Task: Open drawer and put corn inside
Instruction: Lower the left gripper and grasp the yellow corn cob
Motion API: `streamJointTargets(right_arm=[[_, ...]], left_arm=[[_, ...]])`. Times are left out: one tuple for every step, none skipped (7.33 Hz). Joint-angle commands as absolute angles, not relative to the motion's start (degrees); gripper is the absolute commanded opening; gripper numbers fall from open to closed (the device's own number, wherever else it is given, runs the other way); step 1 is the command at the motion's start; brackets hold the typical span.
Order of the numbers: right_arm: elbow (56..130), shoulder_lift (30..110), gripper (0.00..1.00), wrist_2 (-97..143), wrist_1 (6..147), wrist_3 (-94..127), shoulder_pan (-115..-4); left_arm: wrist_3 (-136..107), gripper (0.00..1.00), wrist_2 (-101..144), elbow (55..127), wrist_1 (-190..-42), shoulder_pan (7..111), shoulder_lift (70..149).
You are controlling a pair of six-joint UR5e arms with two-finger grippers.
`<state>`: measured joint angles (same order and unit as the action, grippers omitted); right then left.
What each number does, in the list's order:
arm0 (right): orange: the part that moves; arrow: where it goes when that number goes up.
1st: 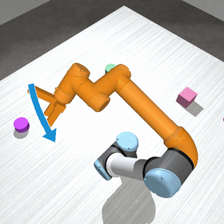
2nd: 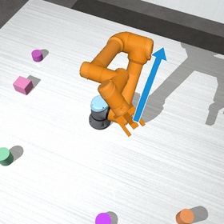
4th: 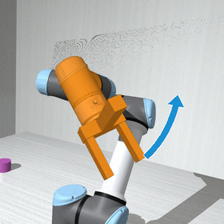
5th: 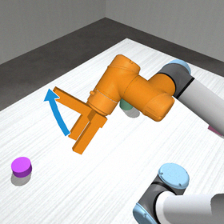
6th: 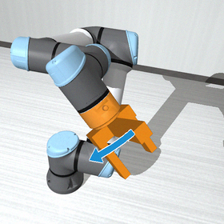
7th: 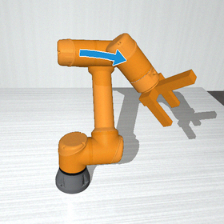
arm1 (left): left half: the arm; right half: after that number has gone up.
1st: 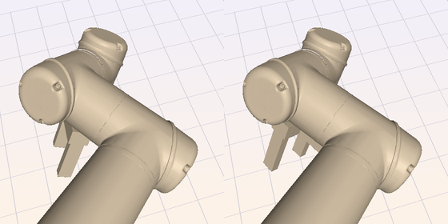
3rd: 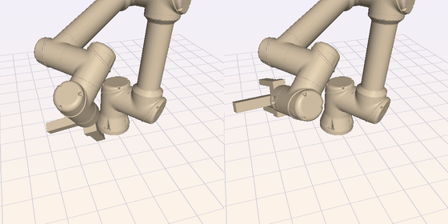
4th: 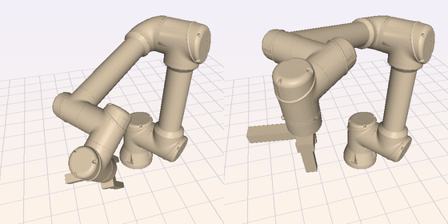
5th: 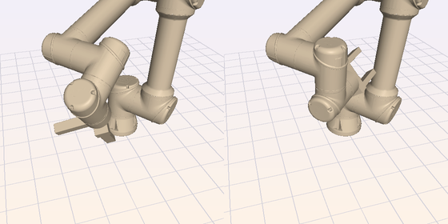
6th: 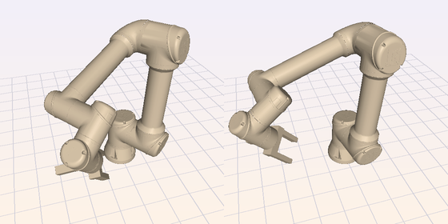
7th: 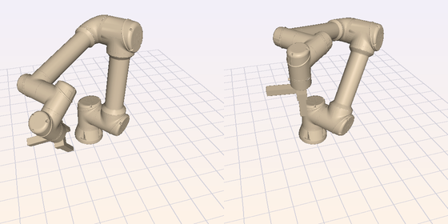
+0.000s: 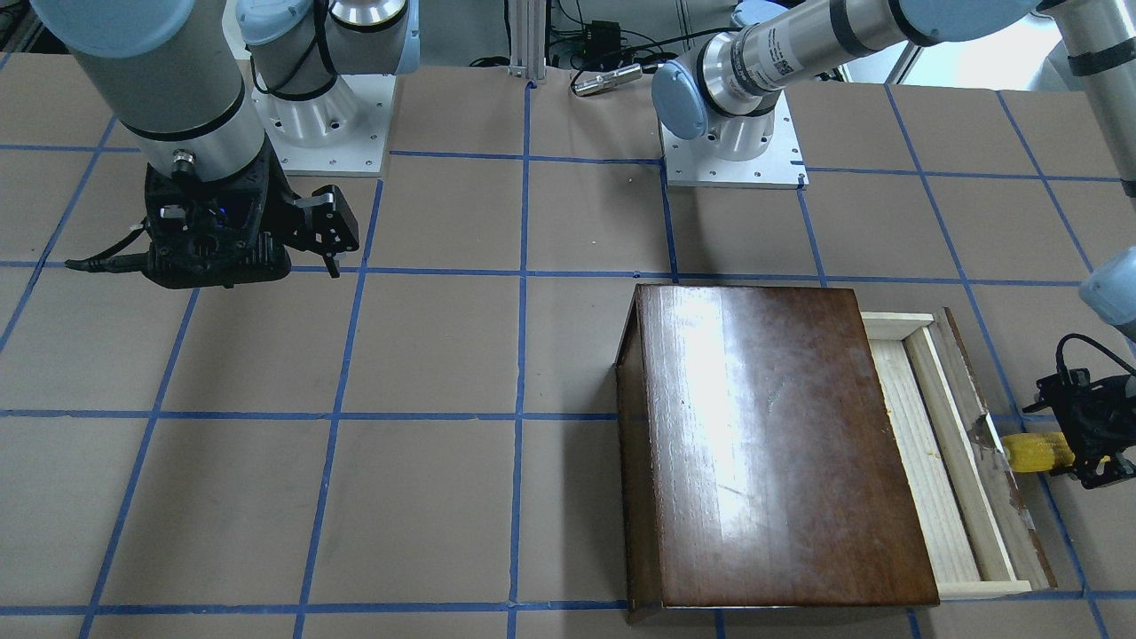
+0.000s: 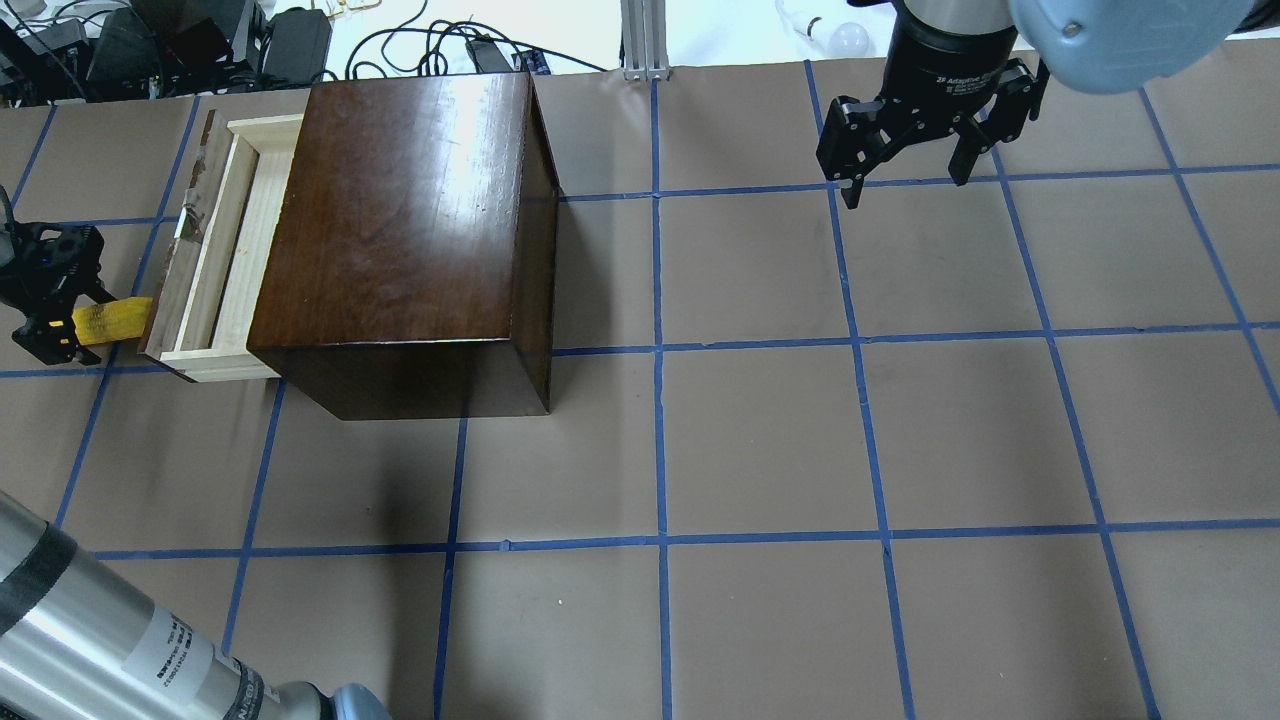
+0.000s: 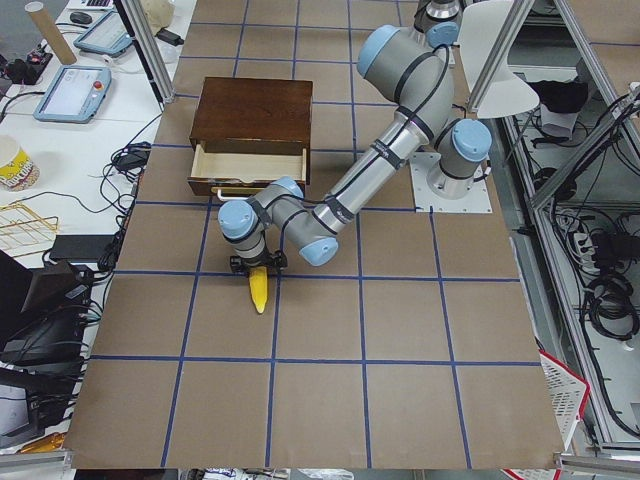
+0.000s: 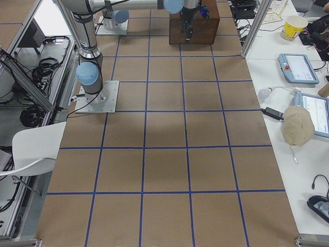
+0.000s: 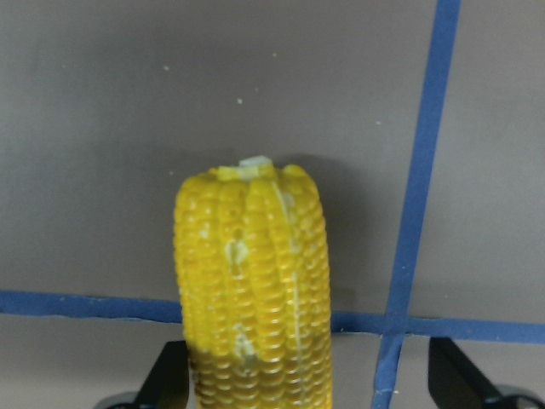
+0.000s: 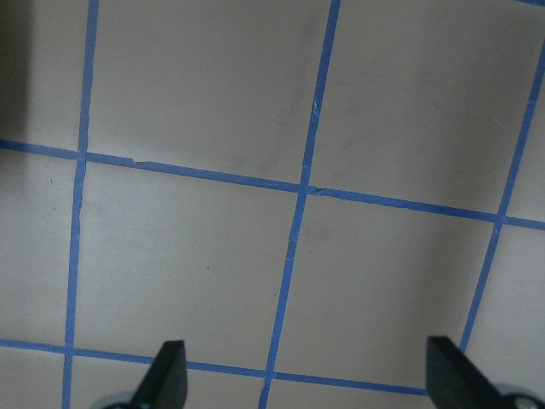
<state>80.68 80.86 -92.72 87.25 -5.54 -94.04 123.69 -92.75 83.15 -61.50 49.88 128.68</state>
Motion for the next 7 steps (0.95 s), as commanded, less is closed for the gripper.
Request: streamJointTargets(right_arm=[[80.7,80.9,1.0,-92.7,87.2,-5.5,-94.0],[80.7,80.9,1.0,-92.7,87.2,-5.5,-94.0],[80.7,80.9,1.0,-92.7,87.2,-5.5,-94.0],[80.7,80.9,1.0,-92.7,87.3,-5.5,-94.0],[80.7,80.9,1.0,-92.7,87.2,-5.5,-94.0],[80.7,80.9,1.0,-92.7,87.2,-5.5,-94.0],[80.7,80.9,1.0,-92.7,87.2,-5.5,-94.0]], left_arm=[[126.8,0.66,-91.5,83.0,-60.4,49.8,128.9],[128.3,0.42,-91.3,83.1,-57.5,49.8,129.0],[128.6,0.23,-91.3,83.1,-57.1,49.8,129.0],[129.8,0.1,-91.3,82.8,-57.0,50.0,128.7],[130.0,0.0,-91.3,83.1,-57.0,50.0,128.8],[129.9,0.0,-91.3,83.1,-57.0,50.0,128.3],[129.9,0.0,-91.3,83.1,-57.0,49.9,128.1]])
